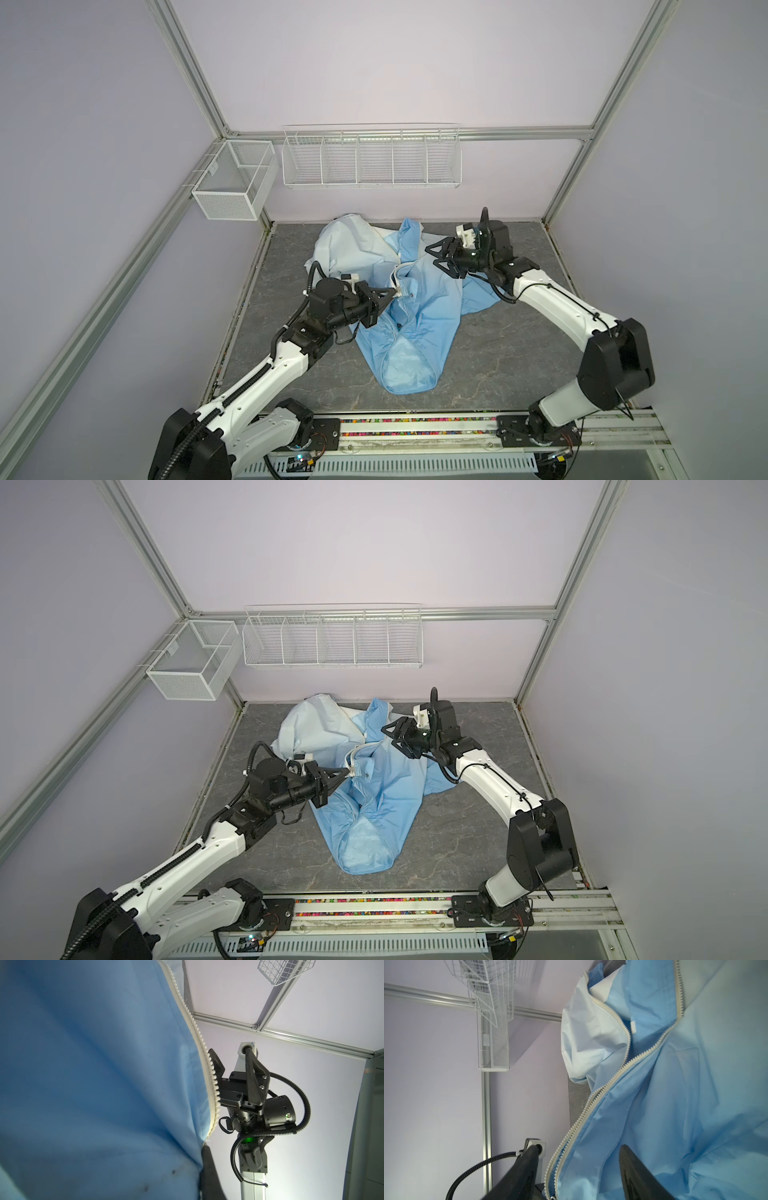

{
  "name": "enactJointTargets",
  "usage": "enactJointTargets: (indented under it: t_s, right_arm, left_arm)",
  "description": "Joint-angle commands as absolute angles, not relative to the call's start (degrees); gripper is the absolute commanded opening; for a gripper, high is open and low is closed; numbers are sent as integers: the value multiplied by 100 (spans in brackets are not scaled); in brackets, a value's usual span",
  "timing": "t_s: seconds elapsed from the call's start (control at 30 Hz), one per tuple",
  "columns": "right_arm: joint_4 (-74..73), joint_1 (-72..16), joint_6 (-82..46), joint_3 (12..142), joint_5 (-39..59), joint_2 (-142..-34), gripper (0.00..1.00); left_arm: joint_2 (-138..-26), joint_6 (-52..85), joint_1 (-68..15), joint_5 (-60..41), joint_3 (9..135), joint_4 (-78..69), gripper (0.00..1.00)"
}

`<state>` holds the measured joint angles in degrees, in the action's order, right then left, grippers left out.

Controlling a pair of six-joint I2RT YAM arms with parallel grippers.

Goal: Zip up the jacket

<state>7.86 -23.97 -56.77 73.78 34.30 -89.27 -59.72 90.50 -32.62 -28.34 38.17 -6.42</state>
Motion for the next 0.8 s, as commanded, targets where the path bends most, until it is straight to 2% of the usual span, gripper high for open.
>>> enactJointTargets:
  t_s: [0.0, 0.1, 0.27, 0.77]
  right_arm:
    - [1380, -2621, -4141, 8013, 4841, -8906, 65]
    - [2048, -2897, -3489, 8559, 5207, -9014, 66]
    - [2310, -3188, -3410, 8939, 5543, -9303, 68]
    - [1881, -3305, -3660, 8159, 5864, -9275, 71]
  left_arm:
    - [-6066, 8901, -3221, -3312, 4142, -433, 0]
    - [-6044, 8807, -3225, -3373, 4222, -253, 0]
    - [-5954, 8780, -3199, -3352, 4258, -221, 0]
    - [-6099, 8990, -3199, -3954, 4388, -1049, 0]
